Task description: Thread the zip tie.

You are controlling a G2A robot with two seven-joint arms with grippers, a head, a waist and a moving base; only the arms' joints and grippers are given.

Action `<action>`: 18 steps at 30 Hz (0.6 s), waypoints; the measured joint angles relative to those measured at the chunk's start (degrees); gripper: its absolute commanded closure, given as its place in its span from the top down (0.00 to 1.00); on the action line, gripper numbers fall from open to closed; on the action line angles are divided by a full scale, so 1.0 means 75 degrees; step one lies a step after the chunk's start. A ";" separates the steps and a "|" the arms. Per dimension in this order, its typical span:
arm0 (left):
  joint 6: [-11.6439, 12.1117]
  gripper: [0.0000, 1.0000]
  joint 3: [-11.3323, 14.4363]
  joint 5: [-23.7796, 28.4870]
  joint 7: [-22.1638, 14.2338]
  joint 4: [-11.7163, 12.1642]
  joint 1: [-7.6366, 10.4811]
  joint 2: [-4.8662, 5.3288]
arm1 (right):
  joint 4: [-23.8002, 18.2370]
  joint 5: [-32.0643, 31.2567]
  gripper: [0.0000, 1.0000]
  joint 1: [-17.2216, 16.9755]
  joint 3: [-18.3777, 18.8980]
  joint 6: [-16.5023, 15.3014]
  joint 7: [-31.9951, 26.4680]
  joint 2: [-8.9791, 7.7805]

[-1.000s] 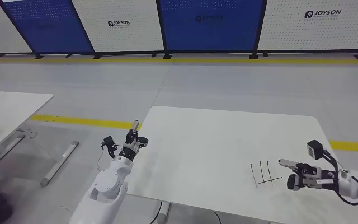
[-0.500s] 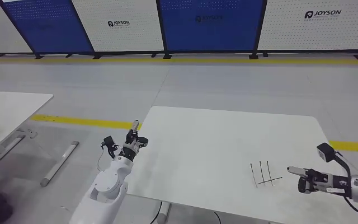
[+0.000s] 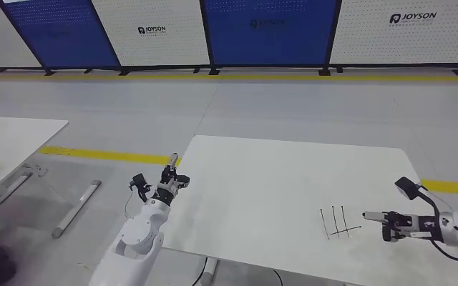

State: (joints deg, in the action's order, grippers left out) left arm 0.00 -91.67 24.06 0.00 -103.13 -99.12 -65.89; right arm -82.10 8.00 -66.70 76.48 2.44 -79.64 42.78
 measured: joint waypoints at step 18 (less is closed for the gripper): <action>0.0000 1.00 0.0000 0.0000 0.0000 0.0000 0.0000 0.0000 | 0.1519 -0.0706 1.00 0.1778 -0.2303 -0.2456 0.0000 0.0224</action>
State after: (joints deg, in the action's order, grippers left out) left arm 0.00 -91.67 24.06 0.00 -103.13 -99.12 -65.89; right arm -70.71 2.70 -53.36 59.21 -15.98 -79.64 44.46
